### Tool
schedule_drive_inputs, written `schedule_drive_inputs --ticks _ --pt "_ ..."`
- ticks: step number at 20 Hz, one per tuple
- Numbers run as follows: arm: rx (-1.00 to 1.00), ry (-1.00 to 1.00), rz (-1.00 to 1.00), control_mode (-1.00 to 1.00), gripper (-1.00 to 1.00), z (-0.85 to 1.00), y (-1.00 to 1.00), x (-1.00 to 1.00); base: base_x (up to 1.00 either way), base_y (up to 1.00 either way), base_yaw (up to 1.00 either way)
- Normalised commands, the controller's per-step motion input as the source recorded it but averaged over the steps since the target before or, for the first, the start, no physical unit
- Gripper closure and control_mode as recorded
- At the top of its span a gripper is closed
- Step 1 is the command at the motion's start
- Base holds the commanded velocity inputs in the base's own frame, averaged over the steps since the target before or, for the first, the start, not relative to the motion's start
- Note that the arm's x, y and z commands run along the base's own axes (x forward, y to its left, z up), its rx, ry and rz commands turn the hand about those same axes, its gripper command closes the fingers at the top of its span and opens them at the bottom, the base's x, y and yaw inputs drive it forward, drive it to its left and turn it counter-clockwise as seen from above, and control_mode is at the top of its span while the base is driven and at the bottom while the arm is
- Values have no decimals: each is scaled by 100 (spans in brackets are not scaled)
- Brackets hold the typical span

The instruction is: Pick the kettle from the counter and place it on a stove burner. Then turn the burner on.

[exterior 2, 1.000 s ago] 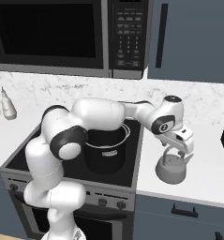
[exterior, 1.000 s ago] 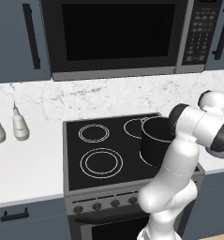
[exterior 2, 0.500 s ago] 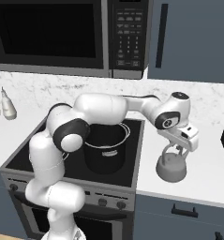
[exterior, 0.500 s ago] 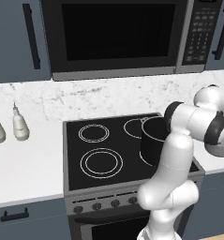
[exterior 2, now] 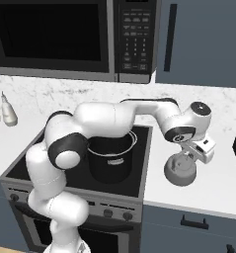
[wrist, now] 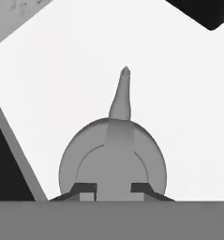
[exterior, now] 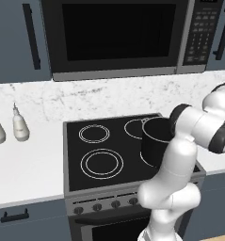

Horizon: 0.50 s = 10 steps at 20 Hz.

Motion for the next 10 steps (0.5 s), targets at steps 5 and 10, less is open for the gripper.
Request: schedule_drive_inputs --ticks 5,10 --pt "4 -37 0 -100 100 52 0 -85 0 0 0" --pt "0 -27 0 -100 100 97 5 -72 0 0 0"
